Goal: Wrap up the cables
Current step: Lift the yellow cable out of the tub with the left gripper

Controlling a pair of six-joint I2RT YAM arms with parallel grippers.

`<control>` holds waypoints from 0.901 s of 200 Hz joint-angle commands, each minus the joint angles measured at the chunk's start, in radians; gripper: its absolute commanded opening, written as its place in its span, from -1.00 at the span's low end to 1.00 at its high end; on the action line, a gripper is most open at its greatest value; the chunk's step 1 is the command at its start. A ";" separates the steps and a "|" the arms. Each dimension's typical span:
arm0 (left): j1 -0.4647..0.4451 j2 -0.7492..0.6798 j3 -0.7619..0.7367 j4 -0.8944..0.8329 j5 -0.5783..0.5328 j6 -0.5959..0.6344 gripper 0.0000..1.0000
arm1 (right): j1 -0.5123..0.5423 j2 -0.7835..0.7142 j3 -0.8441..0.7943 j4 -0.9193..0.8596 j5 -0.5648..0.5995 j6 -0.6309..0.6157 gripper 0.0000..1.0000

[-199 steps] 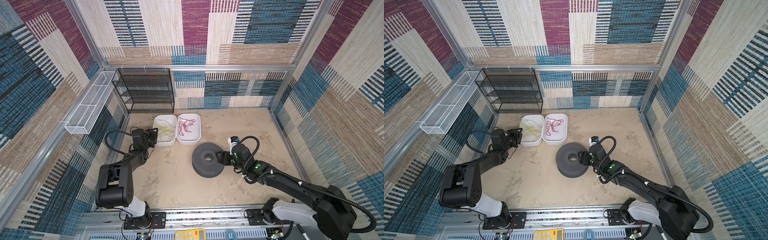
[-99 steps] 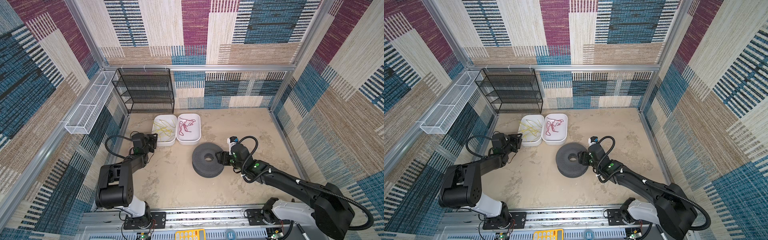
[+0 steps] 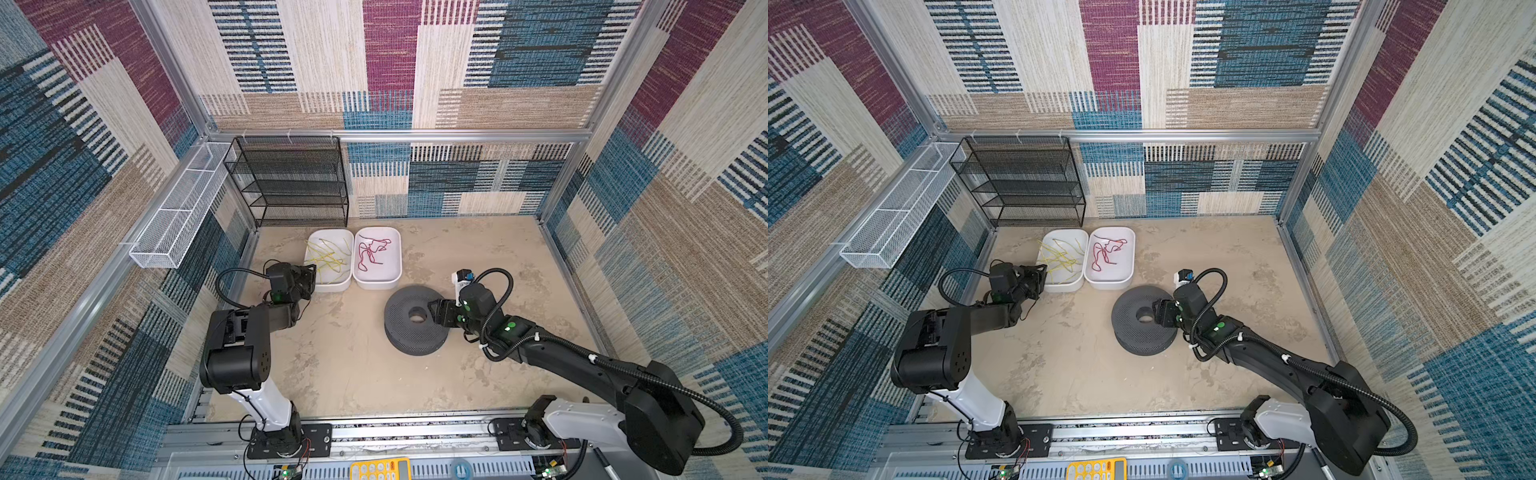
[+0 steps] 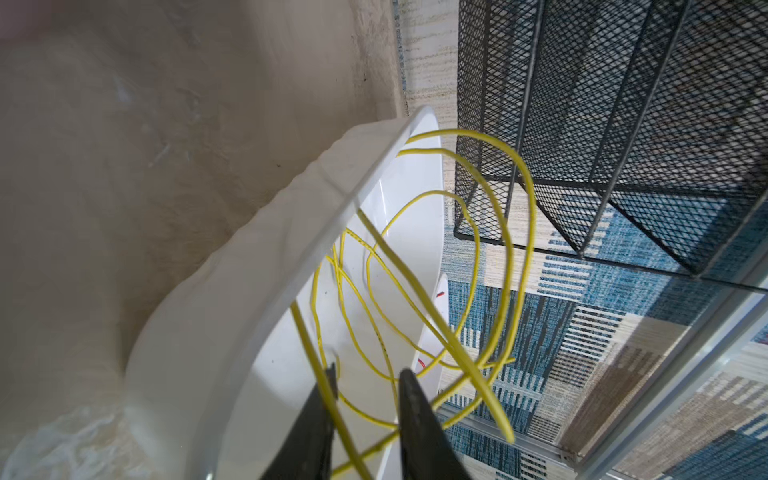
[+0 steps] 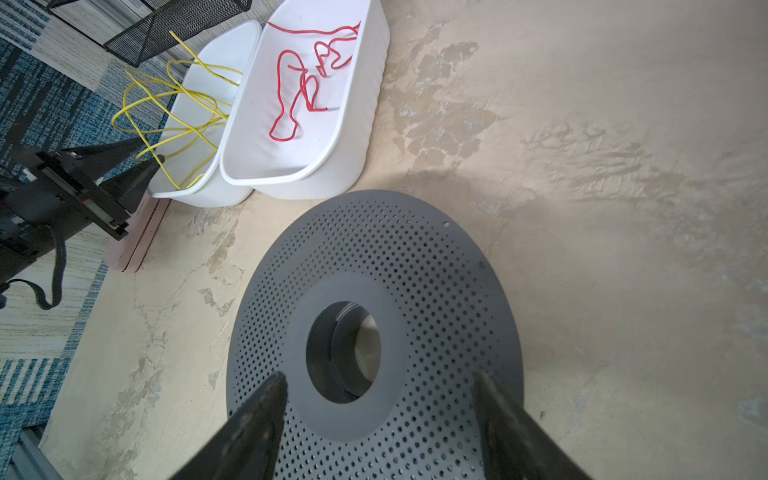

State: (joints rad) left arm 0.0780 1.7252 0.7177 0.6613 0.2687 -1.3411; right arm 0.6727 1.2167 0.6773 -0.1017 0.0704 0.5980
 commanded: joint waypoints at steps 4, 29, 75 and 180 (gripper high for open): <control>0.002 0.019 -0.009 0.107 0.008 -0.039 -0.81 | 0.001 -0.001 0.013 0.002 -0.005 0.009 0.46; 0.002 -0.008 -0.007 0.106 0.008 -0.036 -1.00 | 0.001 -0.008 0.006 0.004 0.000 0.014 0.46; 0.003 -0.099 0.010 0.058 0.003 -0.021 -1.00 | 0.001 -0.016 -0.003 0.008 -0.001 0.016 0.46; 0.009 -0.258 0.417 -0.628 0.081 0.361 -1.00 | 0.001 -0.040 -0.039 0.048 -0.002 0.016 0.46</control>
State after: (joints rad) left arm 0.0853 1.4879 1.0401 0.2649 0.2970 -1.1618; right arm 0.6727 1.1866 0.6472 -0.0944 0.0708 0.6048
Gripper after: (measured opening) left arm 0.052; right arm 0.729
